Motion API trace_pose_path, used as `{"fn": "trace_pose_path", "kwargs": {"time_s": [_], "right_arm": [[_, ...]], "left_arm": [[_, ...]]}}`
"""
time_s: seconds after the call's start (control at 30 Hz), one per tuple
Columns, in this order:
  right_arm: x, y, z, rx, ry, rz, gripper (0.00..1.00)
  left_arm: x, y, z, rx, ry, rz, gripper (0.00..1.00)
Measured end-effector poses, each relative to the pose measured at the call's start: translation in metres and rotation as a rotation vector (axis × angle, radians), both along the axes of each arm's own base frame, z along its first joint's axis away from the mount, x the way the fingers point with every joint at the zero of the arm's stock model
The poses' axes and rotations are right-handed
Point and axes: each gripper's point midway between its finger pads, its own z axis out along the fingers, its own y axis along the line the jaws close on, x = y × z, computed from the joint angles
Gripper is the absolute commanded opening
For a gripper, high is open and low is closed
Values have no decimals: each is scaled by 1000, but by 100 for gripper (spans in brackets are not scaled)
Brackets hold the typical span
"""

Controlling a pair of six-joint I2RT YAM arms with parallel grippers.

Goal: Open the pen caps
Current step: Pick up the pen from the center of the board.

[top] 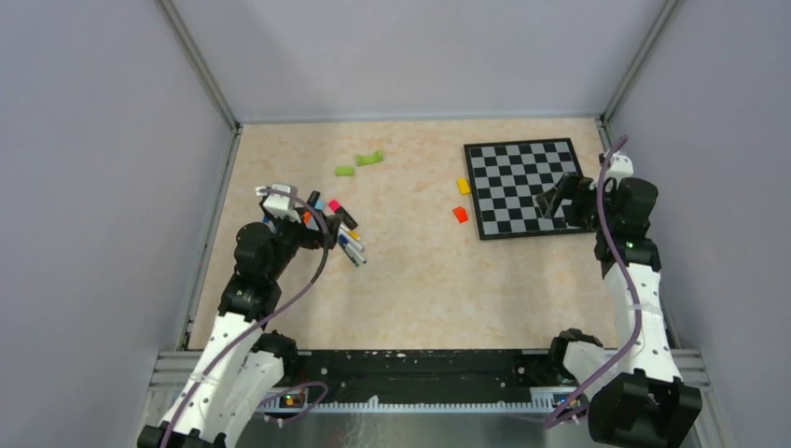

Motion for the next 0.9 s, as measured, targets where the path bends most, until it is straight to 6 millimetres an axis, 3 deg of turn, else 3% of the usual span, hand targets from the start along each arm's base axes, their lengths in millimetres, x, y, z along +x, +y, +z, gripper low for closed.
{"fn": "trace_pose_path", "kwargs": {"time_s": [0.2, 0.33, 0.43, 0.67, 0.9], "right_arm": [[0, 2, -3, 2, 10, 14, 99], [-1, 8, -2, -9, -4, 70, 99], [-3, 16, -3, -24, -23, 141, 99], [-24, 42, -34, -69, -29, 379, 99], [-34, 51, -39, -119, -56, 501, 99]], "left_arm": [[3, -24, -18, -102, 171, -85, 99], [-4, -34, -43, -157, 314, -111, 99], [-11, -39, -50, -183, 365, -133, 99], [-19, -52, -61, -241, 456, -191, 99], [-31, -61, -91, -223, 596, -190, 99]]}}
